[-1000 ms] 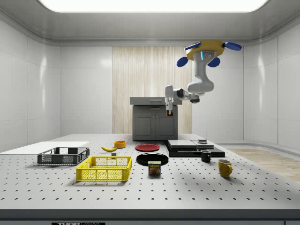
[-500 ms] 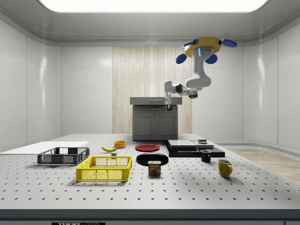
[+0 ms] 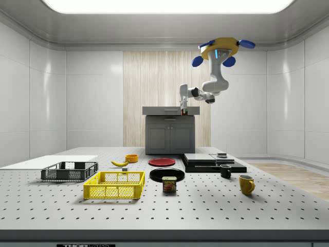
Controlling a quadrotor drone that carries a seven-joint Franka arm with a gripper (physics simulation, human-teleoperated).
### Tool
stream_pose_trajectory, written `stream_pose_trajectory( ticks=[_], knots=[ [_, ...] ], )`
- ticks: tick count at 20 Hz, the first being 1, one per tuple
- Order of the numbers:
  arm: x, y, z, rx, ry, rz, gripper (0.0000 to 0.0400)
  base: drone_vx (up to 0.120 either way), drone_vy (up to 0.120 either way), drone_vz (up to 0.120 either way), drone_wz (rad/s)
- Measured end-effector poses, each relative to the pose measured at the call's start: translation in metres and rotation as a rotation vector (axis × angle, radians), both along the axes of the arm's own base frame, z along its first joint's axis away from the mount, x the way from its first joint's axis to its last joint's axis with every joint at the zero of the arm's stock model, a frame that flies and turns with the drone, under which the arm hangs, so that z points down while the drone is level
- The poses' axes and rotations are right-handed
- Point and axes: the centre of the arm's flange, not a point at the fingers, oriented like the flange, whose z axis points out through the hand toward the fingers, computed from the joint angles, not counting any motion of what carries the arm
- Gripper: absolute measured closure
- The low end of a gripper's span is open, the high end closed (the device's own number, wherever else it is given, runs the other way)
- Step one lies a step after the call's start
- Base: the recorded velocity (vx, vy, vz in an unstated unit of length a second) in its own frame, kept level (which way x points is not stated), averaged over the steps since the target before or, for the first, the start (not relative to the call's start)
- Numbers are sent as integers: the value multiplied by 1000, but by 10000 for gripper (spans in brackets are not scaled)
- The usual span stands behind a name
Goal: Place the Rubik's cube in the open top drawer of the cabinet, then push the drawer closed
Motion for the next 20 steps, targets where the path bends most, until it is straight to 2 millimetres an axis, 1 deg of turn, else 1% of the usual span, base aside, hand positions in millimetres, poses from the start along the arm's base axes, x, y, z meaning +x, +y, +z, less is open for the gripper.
stream_pose_trajectory(
  ticks=[20],
  knots=[
    [0, 0, 0, 0, 0, 0, 80, 0, -120, 120, 0]
  ],
)
